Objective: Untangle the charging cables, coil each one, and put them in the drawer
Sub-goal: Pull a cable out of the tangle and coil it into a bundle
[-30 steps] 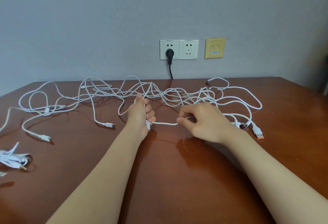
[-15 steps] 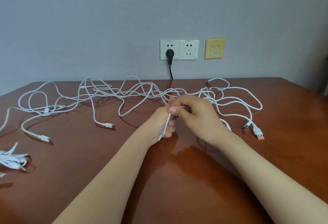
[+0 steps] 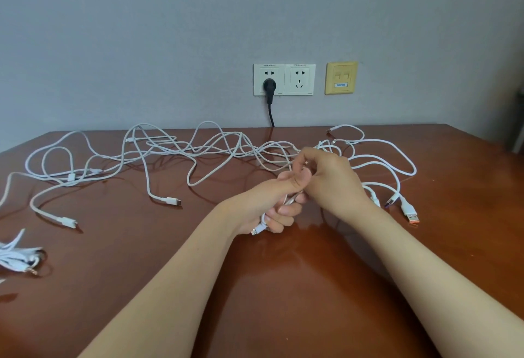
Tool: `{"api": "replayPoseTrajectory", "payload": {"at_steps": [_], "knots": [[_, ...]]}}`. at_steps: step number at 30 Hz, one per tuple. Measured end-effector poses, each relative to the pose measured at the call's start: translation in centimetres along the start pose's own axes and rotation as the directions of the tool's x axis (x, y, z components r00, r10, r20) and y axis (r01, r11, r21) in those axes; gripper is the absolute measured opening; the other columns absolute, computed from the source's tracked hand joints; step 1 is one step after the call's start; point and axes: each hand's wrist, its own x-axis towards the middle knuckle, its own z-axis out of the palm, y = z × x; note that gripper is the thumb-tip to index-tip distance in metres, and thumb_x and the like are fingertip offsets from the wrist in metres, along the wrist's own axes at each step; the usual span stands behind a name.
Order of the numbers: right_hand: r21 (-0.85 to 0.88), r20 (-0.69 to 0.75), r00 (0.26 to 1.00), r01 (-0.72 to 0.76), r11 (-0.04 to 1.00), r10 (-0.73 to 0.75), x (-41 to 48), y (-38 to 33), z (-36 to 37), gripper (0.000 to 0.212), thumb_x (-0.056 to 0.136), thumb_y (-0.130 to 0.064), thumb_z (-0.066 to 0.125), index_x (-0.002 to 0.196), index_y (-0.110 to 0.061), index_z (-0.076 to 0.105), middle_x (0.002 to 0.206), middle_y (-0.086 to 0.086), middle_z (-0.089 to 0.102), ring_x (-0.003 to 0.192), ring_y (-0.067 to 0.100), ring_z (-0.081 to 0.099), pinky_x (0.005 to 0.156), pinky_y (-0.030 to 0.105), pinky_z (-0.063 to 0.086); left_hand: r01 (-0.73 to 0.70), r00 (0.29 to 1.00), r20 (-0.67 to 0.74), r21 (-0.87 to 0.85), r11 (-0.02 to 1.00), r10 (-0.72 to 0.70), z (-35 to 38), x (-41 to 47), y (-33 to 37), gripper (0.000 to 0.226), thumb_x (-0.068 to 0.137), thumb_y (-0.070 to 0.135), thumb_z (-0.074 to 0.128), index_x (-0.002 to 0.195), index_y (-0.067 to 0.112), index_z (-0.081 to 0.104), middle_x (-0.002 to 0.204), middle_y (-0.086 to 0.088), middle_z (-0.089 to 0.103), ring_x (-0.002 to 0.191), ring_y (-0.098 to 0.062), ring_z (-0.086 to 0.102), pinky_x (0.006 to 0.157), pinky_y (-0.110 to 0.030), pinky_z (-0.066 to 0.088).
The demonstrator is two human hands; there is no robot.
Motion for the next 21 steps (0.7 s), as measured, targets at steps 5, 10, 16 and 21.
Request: {"api": "replayPoseTrajectory", "payload": {"at_steps": [5, 10, 16, 21], "knots": [[0.134, 0.052, 0.998, 0.013, 0.991, -0.02, 0.5, 0.6, 0.1, 0.024, 0.082, -0.039, 0.065, 0.064, -0.023, 0.061, 0.052, -0.006, 0.054, 0.057, 0.013, 0.05, 0.062, 0.034, 0.045, -0.052, 0.994, -0.087, 0.109, 0.993, 0.062, 0.6, -0.2, -0.2, 0.035, 0.093, 0.042, 0.039, 0.073, 0.013, 0.041, 0.038, 0.009, 0.03, 0.032, -0.004, 0.037, 0.036, -0.015, 0.035], [0.019, -0.03, 0.999, 0.013, 1.0, -0.012, 0.8, 1.2, -0.5, 0.033, 0.09, -0.041, 0.055, 0.071, -0.014, 0.061, 0.055, -0.002, 0.052, 0.059, 0.016, 0.046, 0.059, 0.031, 0.036, -0.096, 0.988, -0.116, 0.057, 0.994, 0.102, 0.6, -0.1, -0.4, 0.04, 0.093, 0.048, 0.036, 0.069, 0.015, 0.037, 0.038, 0.008, 0.027, 0.028, -0.003, 0.02, 0.031, -0.012, 0.016], [-0.156, 0.003, 0.996, 0.086, 0.984, -0.087, 0.0, 0.1, -0.4, 0.042, 0.097, -0.042, 0.038, 0.057, -0.027, 0.04, 0.062, -0.002, 0.053, 0.073, 0.022, 0.05, 0.062, 0.031, 0.034, -0.239, 0.886, -0.427, -0.085, 0.967, 0.181, -0.4, 0.5, -0.6, 0.042, 0.099, 0.043, 0.031, 0.069, 0.015, 0.038, 0.038, 0.007, 0.028, 0.028, -0.004, 0.019, 0.032, -0.013, 0.014], [-0.184, -0.022, 0.981, 0.184, 0.965, -0.191, -0.4, -0.5, 0.2, 0.033, 0.096, -0.036, 0.041, 0.067, -0.023, 0.047, 0.058, -0.004, 0.044, 0.071, 0.025, 0.045, 0.06, 0.031, 0.029, -0.238, 0.791, -0.586, -0.032, 0.971, 0.174, -0.5, 1.2, -0.9, 0.04, 0.101, 0.038, 0.033, 0.069, 0.015, 0.039, 0.037, 0.007, 0.031, 0.029, -0.006, 0.021, 0.034, -0.013, 0.015]]}}
